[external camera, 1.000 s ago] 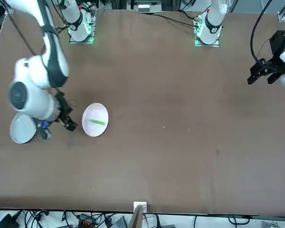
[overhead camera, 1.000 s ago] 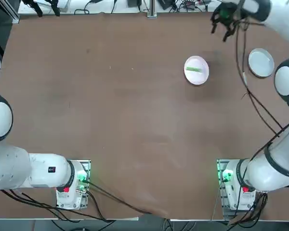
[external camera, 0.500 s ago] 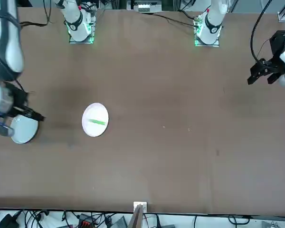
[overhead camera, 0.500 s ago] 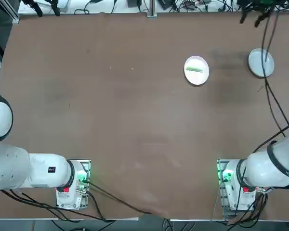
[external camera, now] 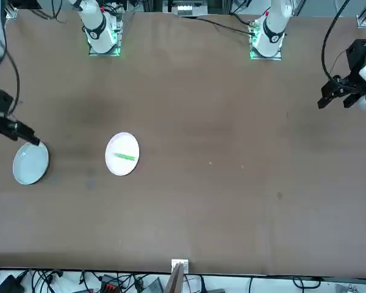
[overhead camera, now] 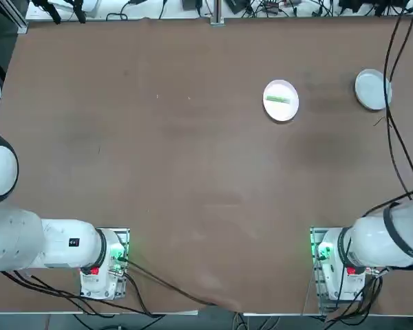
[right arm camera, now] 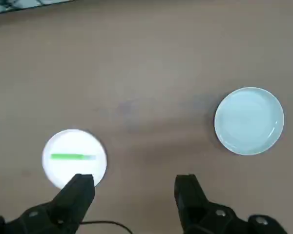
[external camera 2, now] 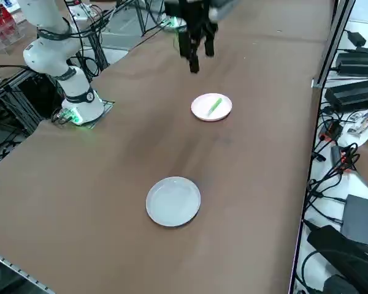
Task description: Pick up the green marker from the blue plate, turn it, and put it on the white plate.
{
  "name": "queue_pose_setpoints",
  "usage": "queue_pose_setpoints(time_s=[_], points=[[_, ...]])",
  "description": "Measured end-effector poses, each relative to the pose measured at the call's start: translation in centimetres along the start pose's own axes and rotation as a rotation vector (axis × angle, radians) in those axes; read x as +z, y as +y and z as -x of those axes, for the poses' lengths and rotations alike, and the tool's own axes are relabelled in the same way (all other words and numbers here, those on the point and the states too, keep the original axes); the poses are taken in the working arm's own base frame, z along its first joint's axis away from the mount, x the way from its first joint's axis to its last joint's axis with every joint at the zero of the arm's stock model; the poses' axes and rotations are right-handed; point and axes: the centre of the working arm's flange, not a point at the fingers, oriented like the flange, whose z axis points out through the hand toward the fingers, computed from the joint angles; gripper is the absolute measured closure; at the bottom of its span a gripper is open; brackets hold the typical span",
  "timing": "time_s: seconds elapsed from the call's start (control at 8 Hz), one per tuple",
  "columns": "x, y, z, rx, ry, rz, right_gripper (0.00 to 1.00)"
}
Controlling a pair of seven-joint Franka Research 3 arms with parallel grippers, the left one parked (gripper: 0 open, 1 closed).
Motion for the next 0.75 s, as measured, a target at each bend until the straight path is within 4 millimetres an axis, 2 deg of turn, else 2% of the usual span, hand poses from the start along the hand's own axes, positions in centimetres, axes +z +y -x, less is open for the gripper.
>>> queue_pose_setpoints(time_s=[0.25, 0.62, 0.75], points=[[-4.2, -1.0, 3.7, -0.031, -0.022, -0.001, 0.00], [-6.1, -1.3, 9.0, -0.087, -0.030, 0.013, 0.00], [-6.5, -1.9, 10.1, -0.113, -0.035, 0.014, 0.00]])
